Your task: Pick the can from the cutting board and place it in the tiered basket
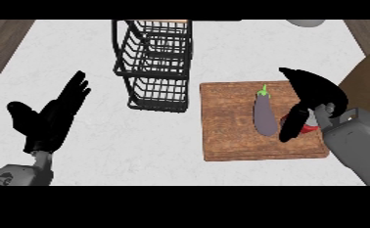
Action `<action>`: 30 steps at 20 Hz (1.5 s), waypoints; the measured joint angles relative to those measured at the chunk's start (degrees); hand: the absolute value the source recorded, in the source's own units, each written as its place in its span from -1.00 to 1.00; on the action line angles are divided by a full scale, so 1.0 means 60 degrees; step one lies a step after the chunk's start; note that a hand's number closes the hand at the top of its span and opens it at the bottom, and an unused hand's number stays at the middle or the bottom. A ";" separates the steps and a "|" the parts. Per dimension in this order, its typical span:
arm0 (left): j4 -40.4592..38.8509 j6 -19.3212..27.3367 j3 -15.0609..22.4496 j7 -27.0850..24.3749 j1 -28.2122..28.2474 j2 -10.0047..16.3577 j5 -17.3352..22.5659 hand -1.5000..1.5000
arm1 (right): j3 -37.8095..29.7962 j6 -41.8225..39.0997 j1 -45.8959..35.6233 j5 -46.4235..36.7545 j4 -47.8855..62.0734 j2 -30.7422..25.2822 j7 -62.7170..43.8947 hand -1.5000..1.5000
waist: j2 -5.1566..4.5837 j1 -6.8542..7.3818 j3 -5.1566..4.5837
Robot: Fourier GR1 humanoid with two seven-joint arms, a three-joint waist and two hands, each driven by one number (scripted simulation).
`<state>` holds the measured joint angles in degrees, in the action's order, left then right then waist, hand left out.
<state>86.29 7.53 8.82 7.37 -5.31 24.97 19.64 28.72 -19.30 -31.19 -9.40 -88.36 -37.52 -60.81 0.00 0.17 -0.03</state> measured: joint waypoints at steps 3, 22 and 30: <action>-0.0034 -0.0127 -0.0113 -0.0031 0.0073 -0.0053 -0.0090 0.00 | -0.0006 0.0043 0.0398 -0.0571 -0.0004 0.0065 0.0180 -1.00 | 0.0004 -0.0015 0.0002; 0.0521 -0.0620 -0.0799 0.0449 0.0295 -0.0469 -0.0599 0.00 | -0.0659 -0.1012 0.1595 -0.2361 0.0809 0.0738 0.1428 1.00 | 0.0025 0.0002 -0.0021; 0.0736 -0.0786 -0.0916 0.0568 0.0407 -0.0716 -0.0880 0.00 | -0.0672 -0.1268 0.1557 -0.3548 0.1097 0.0407 0.3191 1.00 | 0.0007 0.0041 -0.0006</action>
<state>90.71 2.82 3.33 10.78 -2.87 20.68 14.36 24.68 -26.91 -21.85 -30.69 -81.78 -35.08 -41.66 0.04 0.42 -0.06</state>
